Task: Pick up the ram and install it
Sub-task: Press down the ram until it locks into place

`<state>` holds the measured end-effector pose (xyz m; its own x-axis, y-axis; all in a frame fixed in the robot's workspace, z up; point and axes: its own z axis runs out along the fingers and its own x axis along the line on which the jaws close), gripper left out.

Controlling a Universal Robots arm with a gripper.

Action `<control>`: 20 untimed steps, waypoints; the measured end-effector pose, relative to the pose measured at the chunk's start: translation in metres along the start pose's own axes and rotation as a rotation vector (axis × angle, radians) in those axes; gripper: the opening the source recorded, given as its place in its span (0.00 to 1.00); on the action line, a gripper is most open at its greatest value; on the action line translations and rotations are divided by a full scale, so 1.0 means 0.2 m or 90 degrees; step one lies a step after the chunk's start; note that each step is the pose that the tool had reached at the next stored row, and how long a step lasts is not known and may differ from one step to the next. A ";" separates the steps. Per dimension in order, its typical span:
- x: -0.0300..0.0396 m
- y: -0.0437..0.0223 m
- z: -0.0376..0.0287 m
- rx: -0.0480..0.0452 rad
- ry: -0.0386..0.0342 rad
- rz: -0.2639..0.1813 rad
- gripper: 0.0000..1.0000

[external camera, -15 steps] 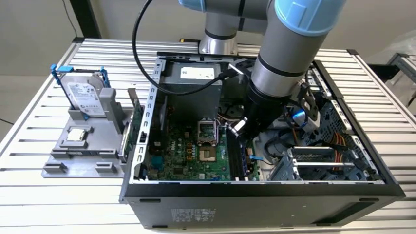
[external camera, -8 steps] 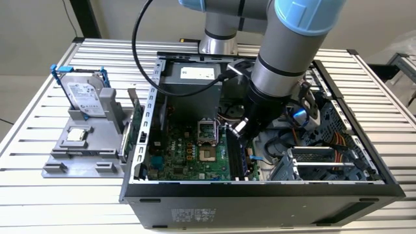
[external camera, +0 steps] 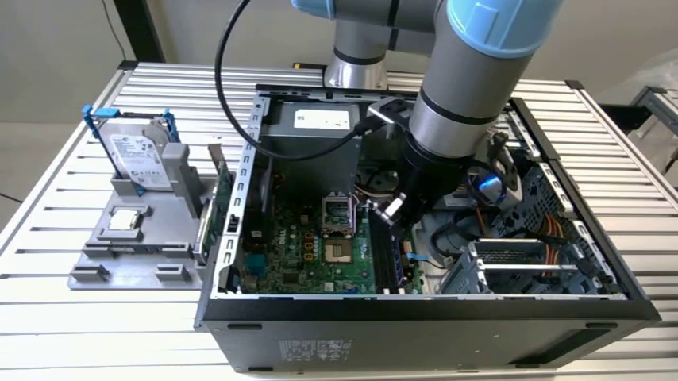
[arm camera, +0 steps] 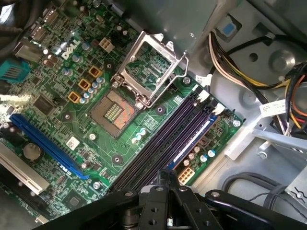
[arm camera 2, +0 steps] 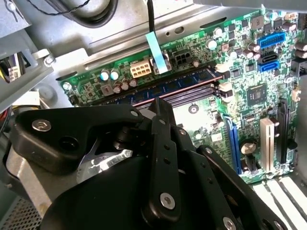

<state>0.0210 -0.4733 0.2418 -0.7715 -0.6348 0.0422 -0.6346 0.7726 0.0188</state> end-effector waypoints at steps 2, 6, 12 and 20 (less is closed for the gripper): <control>0.000 0.000 0.000 0.0003 0.0001 -0.009 0.00; 0.000 0.000 0.000 0.0007 0.0002 -0.028 0.00; 0.001 0.001 0.002 0.0013 0.0003 -0.057 0.00; 0.001 0.001 0.002 0.0018 0.0002 -0.101 0.00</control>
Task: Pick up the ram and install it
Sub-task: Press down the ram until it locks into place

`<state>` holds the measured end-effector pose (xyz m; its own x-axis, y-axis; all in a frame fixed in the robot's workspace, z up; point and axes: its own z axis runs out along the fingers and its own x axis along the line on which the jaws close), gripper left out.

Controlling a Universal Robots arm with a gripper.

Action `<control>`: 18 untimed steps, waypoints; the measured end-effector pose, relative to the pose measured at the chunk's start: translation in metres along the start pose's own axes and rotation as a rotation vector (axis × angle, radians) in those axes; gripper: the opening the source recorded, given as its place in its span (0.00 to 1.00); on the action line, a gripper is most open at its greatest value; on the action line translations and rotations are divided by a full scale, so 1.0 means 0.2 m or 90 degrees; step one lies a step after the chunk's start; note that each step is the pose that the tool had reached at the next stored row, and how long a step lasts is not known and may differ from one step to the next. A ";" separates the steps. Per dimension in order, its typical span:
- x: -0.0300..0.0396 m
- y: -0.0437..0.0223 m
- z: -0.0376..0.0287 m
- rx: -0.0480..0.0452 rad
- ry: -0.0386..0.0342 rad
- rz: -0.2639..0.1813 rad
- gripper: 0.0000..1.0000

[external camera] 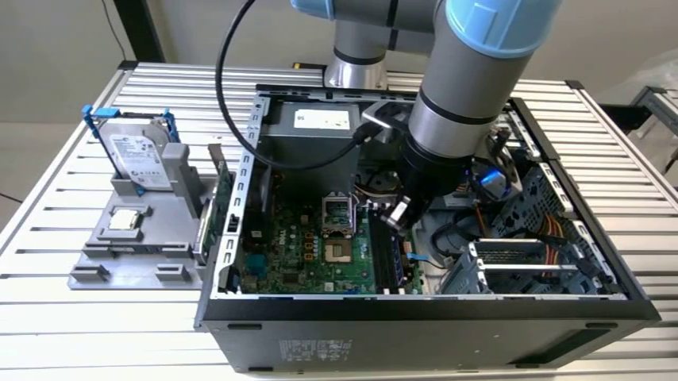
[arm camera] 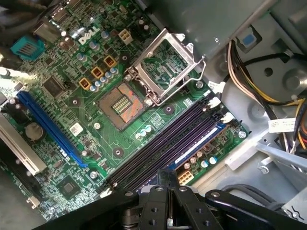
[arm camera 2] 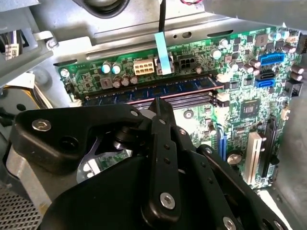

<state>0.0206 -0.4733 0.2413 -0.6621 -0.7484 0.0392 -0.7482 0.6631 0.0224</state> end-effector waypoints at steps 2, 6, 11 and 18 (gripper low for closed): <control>0.000 0.000 0.000 0.0002 0.0000 -0.011 0.00; 0.000 0.000 0.000 0.0007 0.0002 -0.034 0.00; 0.000 0.000 0.000 0.0016 0.0006 -0.065 0.00; -0.001 0.001 0.000 0.0033 0.0017 -0.110 0.00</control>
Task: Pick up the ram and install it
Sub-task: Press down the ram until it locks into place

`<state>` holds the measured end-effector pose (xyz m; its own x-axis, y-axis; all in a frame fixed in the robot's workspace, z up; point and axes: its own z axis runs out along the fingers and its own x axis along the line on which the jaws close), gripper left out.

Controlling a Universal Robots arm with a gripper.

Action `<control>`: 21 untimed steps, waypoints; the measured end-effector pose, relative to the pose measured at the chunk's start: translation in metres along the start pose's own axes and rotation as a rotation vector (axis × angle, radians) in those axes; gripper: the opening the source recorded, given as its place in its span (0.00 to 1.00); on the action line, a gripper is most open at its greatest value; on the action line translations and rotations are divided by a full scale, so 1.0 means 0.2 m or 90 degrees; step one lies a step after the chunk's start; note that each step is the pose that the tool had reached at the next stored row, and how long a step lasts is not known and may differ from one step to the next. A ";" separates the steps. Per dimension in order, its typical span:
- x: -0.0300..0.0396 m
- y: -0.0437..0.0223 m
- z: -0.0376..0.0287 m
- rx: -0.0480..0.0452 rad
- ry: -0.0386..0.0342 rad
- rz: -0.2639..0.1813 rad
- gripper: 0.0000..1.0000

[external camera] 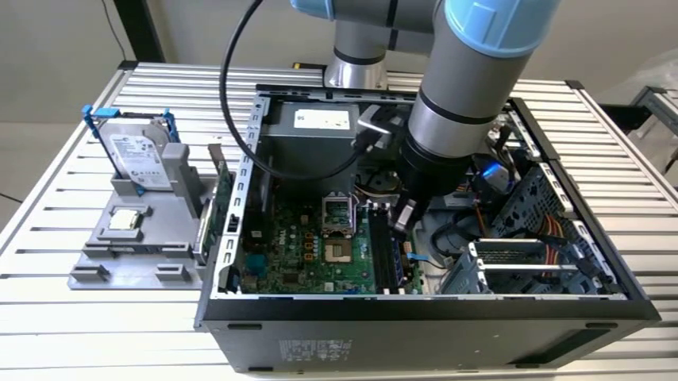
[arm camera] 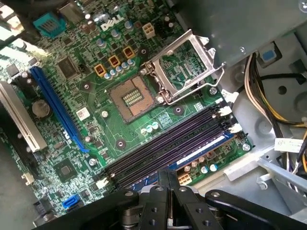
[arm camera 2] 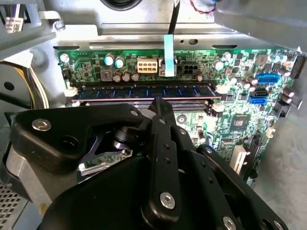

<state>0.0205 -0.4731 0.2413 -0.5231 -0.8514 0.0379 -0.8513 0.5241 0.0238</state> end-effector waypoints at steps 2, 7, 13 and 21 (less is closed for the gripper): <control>0.000 0.000 0.000 0.0004 0.0003 -0.011 0.00; -0.001 0.001 0.001 0.0011 0.0007 -0.038 0.00; -0.001 0.001 0.001 0.0016 0.0007 -0.074 0.00; -0.001 0.001 0.002 0.0020 0.0001 -0.125 0.00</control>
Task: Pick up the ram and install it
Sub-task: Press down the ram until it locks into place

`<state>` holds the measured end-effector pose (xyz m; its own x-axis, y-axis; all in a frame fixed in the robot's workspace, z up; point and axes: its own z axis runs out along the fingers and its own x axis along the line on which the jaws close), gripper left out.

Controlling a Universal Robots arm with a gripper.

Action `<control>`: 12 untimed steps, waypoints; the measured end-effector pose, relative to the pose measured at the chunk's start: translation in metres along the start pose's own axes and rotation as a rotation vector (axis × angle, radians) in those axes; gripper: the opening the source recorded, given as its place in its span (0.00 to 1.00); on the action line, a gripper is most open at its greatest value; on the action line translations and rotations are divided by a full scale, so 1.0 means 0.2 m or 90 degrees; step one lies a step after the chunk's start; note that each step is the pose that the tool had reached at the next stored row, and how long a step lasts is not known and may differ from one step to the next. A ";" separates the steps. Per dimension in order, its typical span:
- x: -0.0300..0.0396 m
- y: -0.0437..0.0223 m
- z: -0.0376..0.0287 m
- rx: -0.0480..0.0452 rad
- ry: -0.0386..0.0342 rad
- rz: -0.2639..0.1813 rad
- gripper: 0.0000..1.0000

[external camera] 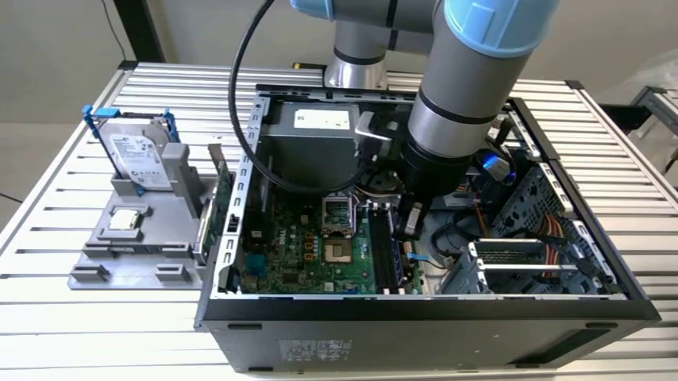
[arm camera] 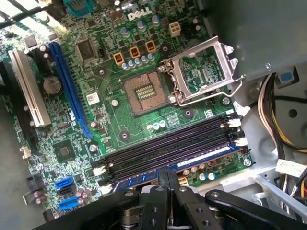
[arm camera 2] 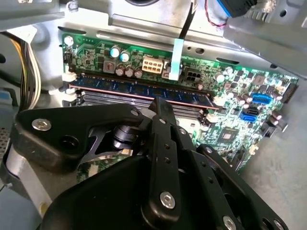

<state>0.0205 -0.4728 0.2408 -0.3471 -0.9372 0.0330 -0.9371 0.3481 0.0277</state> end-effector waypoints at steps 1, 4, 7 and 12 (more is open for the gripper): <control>0.000 0.000 0.000 0.0001 0.0000 -0.007 0.00; 0.000 0.000 0.001 0.0004 -0.0002 -0.026 0.00; -0.001 0.000 0.001 0.0007 -0.0003 -0.044 0.00; -0.001 0.001 0.002 0.0016 -0.0001 -0.076 0.00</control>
<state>0.0204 -0.4726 0.2404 -0.2325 -0.9722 0.0295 -0.9720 0.2333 0.0290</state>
